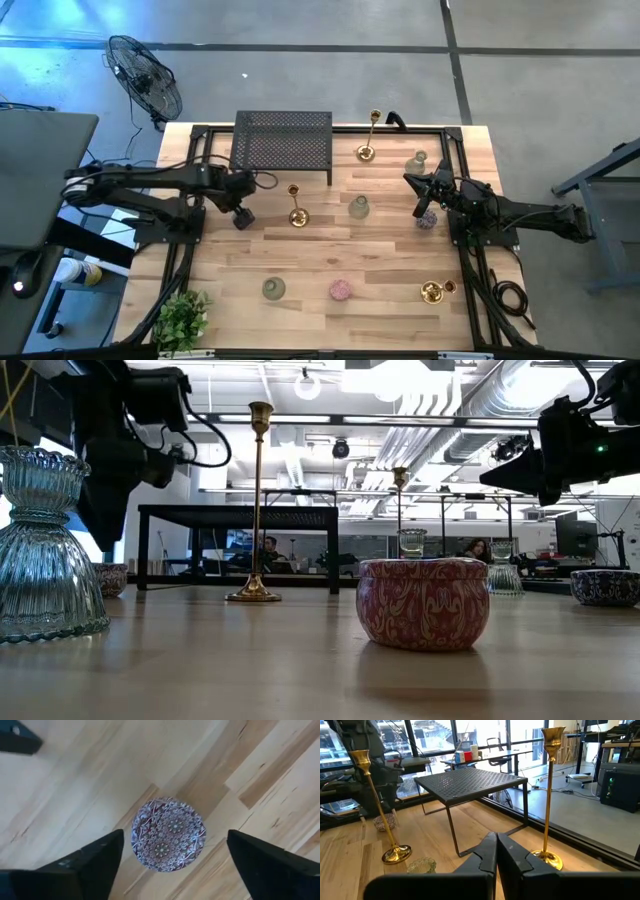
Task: Pick & Place candle stick holders
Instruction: Put the red scented candle on the shelf
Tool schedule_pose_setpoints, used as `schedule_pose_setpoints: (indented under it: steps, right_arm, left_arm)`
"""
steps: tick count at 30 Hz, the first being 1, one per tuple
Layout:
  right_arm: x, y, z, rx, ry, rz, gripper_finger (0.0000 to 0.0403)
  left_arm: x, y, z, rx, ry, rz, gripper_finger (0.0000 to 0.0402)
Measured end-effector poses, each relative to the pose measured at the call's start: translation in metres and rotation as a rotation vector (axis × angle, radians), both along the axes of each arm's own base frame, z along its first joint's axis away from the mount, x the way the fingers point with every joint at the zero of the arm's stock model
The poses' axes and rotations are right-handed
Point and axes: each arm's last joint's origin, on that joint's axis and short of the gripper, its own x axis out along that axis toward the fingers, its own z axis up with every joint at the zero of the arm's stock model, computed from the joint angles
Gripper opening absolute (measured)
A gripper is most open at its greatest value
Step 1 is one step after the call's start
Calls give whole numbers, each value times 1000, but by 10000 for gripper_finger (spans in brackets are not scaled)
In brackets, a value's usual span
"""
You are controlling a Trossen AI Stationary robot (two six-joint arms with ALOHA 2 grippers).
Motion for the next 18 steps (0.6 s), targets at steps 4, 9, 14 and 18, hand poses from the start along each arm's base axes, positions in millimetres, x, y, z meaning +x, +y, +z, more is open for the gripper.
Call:
schedule_pose_setpoints:
  steps: [4,9,14,18]
  right_arm:
    - [0,0,0,0,0,-1,0]
    - [0,0,0,0,-1,-1,0]
    - [0,0,0,0,-1,-1,0]
    - [0,0,0,0,-1,-1,0]
  left_arm:
    - [3,1,-5,-10,35,7,376]
    - [6,2,-10,7,65,0,380]
    - [8,3,-11,30,66,-8,380]
    - [9,3,-11,40,51,-8,380]
